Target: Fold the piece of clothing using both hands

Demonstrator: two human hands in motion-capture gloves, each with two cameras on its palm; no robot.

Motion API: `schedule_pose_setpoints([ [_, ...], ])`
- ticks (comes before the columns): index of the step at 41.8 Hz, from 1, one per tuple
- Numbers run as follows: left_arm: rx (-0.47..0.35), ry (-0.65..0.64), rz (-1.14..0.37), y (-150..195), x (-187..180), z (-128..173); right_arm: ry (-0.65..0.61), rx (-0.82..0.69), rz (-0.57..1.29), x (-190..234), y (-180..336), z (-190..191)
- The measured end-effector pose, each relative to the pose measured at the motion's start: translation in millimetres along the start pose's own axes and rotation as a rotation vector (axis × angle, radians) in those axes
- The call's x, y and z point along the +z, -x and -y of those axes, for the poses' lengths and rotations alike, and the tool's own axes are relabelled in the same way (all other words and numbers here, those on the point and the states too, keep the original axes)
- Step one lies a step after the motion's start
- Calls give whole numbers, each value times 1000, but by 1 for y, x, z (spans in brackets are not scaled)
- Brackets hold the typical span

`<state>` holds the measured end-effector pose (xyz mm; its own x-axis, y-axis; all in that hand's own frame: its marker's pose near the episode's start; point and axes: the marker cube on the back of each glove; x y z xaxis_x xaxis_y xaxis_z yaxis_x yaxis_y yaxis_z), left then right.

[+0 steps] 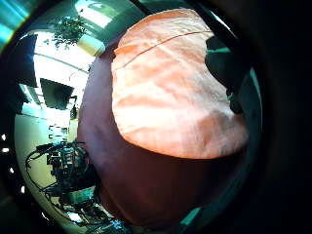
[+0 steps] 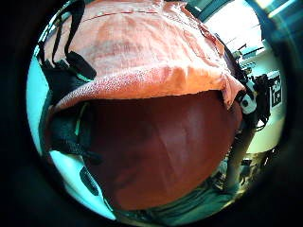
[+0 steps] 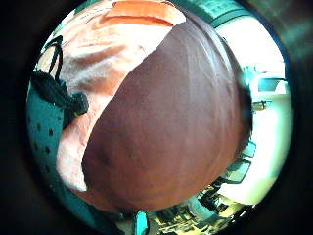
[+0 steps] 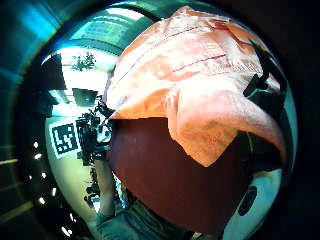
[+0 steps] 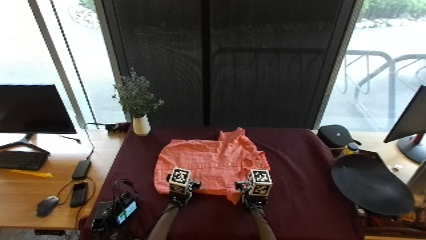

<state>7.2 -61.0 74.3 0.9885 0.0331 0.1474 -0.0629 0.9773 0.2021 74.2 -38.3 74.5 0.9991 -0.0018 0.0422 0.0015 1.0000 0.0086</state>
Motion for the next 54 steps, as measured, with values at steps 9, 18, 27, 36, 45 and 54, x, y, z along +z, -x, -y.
schedule_pose_setpoints([
  [9,82,301,-2,12,-12,-13,253,-39,-8,-24,-3,-9],
  [18,45,332,14,35,-73,30,148,-53,-21,-91,7,54],
  [27,-149,212,112,60,-101,108,-118,45,-95,-126,31,173],
  [36,-340,-74,103,70,-30,173,-485,83,-128,-109,39,270],
  [45,-306,128,-238,27,47,185,-474,125,-124,-68,24,288],
  [54,-350,85,-55,40,27,175,-246,157,-172,-50,18,264],
])
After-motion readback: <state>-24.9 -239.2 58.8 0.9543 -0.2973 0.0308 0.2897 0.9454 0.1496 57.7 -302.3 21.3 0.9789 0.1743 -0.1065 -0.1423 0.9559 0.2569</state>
